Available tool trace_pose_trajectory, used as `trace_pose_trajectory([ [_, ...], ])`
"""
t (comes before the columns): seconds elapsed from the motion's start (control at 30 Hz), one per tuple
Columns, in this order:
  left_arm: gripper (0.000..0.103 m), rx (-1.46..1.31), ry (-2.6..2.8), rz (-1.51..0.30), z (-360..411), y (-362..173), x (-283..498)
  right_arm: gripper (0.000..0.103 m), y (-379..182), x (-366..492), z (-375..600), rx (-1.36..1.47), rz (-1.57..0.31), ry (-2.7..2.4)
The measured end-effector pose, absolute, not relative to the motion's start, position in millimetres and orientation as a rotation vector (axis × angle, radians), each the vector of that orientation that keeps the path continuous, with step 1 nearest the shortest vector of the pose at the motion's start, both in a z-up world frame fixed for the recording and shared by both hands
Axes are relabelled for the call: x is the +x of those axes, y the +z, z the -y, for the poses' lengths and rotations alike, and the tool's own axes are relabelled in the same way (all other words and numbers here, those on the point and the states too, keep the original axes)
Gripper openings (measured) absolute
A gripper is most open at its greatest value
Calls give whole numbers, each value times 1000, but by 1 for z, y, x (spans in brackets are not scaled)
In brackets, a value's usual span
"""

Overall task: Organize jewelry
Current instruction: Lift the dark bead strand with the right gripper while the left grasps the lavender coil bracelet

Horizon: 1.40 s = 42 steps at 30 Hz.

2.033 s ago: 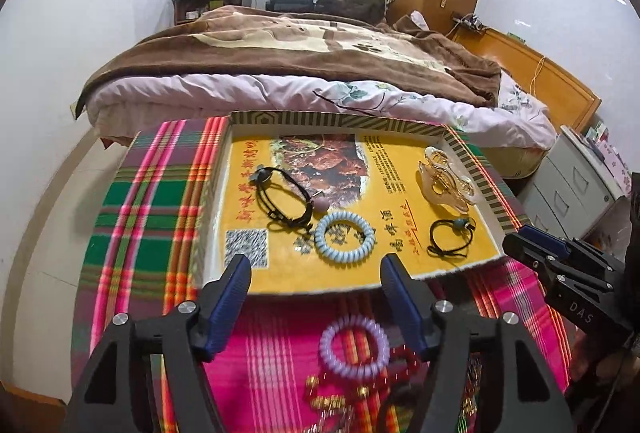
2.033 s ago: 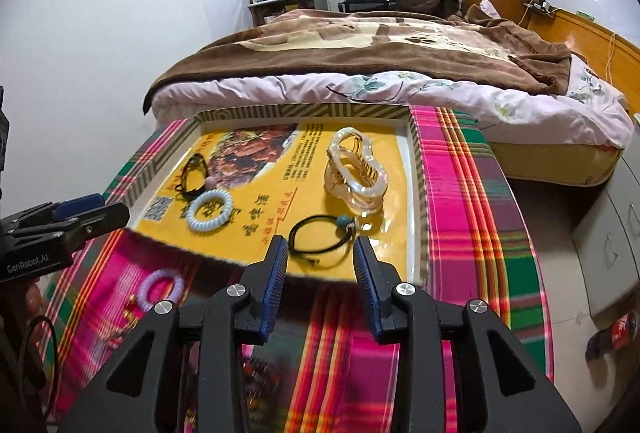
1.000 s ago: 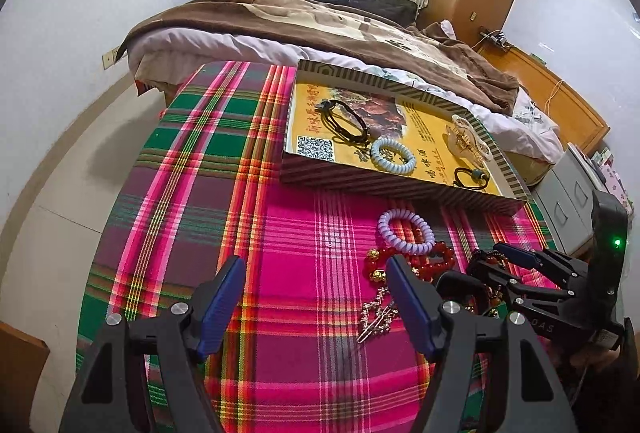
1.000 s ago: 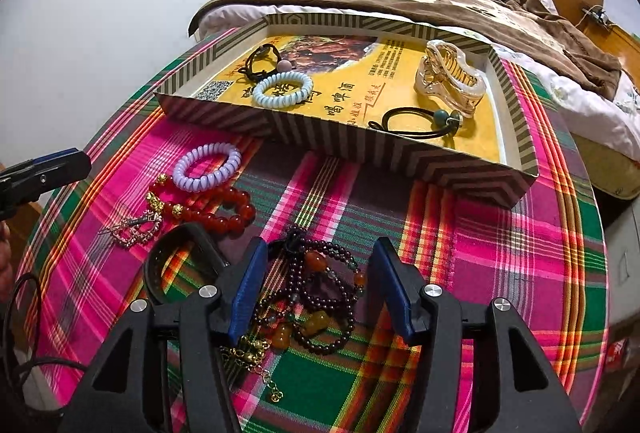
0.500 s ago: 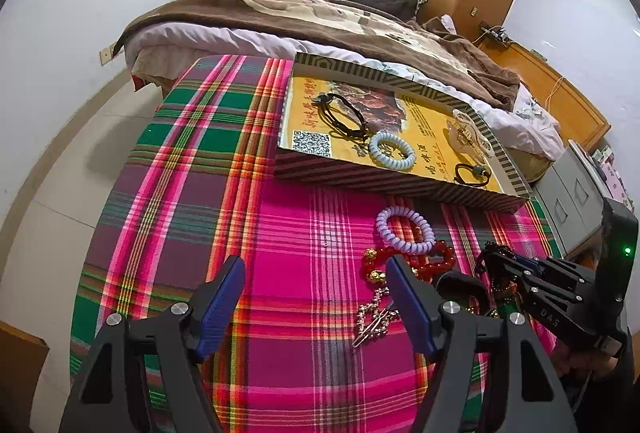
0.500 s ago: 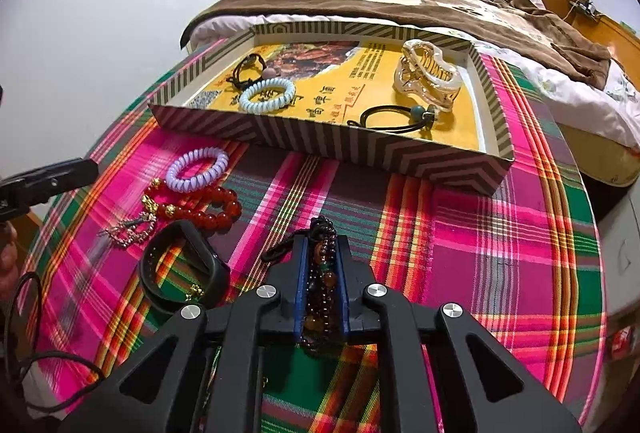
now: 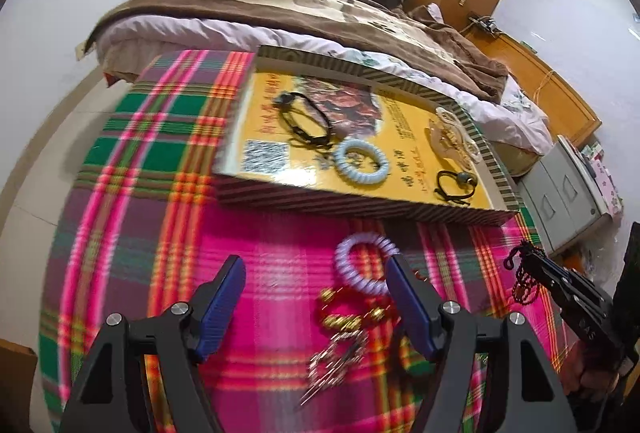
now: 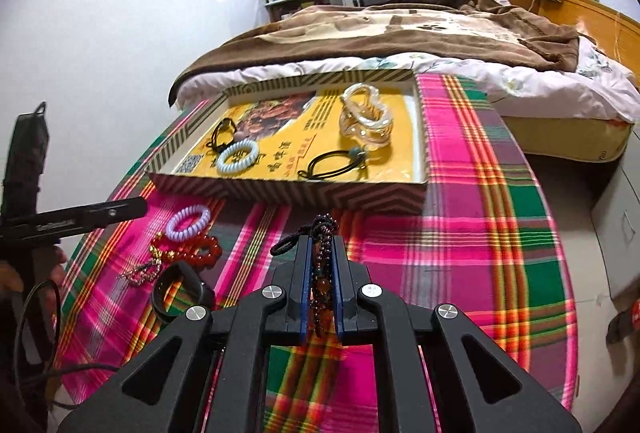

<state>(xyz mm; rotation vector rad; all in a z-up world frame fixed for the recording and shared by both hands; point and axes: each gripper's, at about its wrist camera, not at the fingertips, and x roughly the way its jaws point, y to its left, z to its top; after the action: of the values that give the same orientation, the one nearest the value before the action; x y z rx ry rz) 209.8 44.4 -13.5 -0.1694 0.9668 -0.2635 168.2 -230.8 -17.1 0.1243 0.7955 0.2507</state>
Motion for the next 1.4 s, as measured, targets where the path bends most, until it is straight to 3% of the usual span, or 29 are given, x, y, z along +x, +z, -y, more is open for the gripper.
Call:
trace_pose_trajectory([
  [0.63,70,-40,-229,-1055,-1,-43,239,9,-21,171,244,153,-787,252],
  [0.7,64,-20,-217,-1052,1,-43,239,9,-22,172,244,156,-787,254],
  [0.87,35,32,-208,-1039,5,-42,237,9,-22,171,244,157,-789,254],
  [1.03,12,33,-203,-1028,3,-42,236,9,-23,172,244,159,-791,254],
  [1.4,10,-9,-196,-977,-8,-28,229,9,-19,169,245,159,-775,248],
])
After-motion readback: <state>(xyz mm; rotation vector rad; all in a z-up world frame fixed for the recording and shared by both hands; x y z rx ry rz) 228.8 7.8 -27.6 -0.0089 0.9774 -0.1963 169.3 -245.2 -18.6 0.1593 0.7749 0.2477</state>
